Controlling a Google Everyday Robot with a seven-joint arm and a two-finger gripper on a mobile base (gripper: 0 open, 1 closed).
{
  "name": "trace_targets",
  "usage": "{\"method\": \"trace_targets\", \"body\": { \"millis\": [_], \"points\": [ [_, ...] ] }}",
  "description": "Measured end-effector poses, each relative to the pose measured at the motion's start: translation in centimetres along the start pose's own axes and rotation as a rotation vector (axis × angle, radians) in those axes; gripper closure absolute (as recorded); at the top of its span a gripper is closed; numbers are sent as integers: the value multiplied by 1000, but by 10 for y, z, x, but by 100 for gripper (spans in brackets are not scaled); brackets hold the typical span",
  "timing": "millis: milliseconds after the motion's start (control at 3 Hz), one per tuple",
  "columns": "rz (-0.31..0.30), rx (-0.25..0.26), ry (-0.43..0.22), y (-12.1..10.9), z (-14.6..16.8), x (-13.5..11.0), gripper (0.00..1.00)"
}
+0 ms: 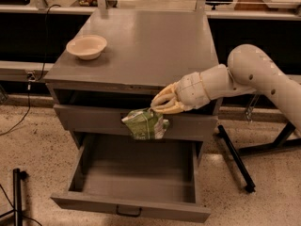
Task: Pick green jalapeno chip bag from middle drawer and place on counter
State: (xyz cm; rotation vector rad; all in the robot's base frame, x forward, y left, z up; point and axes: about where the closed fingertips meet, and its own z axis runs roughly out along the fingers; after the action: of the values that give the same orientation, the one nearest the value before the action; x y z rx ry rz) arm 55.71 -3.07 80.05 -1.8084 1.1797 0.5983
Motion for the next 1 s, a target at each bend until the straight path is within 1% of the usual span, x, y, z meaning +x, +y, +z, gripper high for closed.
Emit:
{"method": "trace_targets", "body": {
  "millis": [333,667,1000],
  "points": [
    [-20,6,-5,-17,-19,-6,100],
    [-38,15,20,-26,-37,-16,100],
    [-56,20,50,-40,-51,-25,100]
  ]
}}
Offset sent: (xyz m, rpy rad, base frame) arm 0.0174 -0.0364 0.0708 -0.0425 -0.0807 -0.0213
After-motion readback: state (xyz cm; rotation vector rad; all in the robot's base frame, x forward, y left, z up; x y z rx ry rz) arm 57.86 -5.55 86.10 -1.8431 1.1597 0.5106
